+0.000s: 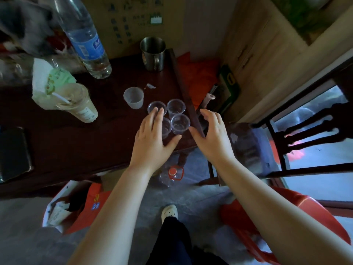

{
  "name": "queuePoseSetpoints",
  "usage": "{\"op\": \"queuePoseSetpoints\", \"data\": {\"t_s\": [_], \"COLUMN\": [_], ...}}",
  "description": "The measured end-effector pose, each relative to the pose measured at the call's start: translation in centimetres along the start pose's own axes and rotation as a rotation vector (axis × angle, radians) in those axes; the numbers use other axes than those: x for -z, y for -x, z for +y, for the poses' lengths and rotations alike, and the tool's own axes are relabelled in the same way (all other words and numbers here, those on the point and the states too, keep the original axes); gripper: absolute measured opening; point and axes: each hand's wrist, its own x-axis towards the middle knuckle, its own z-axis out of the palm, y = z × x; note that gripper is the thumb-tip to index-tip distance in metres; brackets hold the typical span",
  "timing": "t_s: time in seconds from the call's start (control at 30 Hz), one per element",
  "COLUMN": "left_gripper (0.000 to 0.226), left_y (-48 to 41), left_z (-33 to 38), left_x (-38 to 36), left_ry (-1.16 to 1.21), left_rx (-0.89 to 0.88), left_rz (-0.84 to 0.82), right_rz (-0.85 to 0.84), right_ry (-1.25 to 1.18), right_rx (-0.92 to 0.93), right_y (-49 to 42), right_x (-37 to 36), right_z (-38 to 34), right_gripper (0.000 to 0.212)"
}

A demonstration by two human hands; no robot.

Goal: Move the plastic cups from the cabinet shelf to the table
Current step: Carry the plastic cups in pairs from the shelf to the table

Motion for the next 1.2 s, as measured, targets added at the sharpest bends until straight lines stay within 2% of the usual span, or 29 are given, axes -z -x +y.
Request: {"op": "queuePoseSetpoints", "data": {"t_s": [0.2,0.43,0.53,0.73,0.87,1.0,1.2], "left_gripper": [0.077,0.069,0.069,0.08,0.074,0.072,0.077], "left_y": [1.8,9.0,14.2,26.4,34.4,41.7,52.4], "left_z": [10.3,25.4,31.1,42.4,50.6,57.8,67.0], "left_x": [5.8,6.8,5.6,2.0,0.3,-0.8,-3.8], "left_ry": [0.018,0.121,0.151,0.22,0.32,0.424,0.535], "left_rx": [-0.264,-0.589,-0.716,-0.989,-1.173,-1.355,-1.576], "left_rz": [0.047,0.018,-0.038,-0.253,-0.324,-0.38,-0.505], "right_rz": [0.238,0.525,0.629,0.807,0.995,1.175,1.429], "right_ry": [-0.023,0.015,0.037,0.173,0.268,0.366,0.399], "right_rx": [0.123,0.111,0.014,-0.231,-0.347,-0.443,-0.614], "right_y": [5.3,17.7,25.3,43.7,55.3,65.1,78.1], "right_x": [9.9,23.8,28.8,36.5,42.5,47.8,52.5], "right_z": [-3.1,-2.8,-1.5,1.2,1.1,0.9,1.9], "right_gripper": [0.049,0.055,0.058,0.06,0.065,0.062,0.063]}}
